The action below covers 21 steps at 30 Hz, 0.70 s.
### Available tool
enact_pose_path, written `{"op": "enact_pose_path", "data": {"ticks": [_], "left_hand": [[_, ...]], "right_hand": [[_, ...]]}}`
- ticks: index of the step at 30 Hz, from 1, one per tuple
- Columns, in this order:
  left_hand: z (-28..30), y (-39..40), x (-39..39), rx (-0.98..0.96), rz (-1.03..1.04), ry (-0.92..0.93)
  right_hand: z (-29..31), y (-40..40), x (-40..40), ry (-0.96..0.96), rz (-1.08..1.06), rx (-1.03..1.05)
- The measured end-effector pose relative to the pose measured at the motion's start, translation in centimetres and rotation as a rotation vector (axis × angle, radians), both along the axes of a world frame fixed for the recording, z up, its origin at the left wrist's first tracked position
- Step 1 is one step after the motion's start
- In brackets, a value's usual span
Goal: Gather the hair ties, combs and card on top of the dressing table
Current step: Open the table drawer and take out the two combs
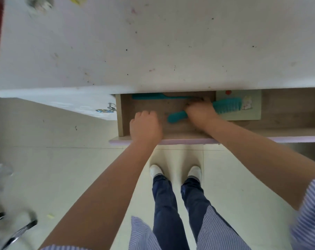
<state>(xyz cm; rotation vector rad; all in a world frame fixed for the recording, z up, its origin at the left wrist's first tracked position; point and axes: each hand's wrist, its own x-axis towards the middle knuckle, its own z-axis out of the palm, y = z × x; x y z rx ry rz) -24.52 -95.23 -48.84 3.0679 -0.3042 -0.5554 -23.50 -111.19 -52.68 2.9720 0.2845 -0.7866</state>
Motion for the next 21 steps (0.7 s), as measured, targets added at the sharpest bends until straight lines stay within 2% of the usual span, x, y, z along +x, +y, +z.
{"op": "enact_pose_path", "data": {"ticks": [4,8,13,21], "left_hand": [[-2.2,-2.9,1.5,0.055,-0.265,0.055],[-4.5,-6.6,3.1,0.059,-0.372,0.106],[-6.1,-8.5,4.4,0.063,-0.416,0.121],[-4.9,-7.3,3.1,0.201,-0.637,0.126]], "right_hand": [[2.5,-2.9,-2.8,-0.004,-0.032,-0.092],[4.4,-5.8,-4.2,0.022,-0.101,-0.128],[4.9,-7.5,-4.9,-0.016,-0.230,-0.025],[4.6,-7.6,-6.1,-0.060,-0.185,0.102]]}}
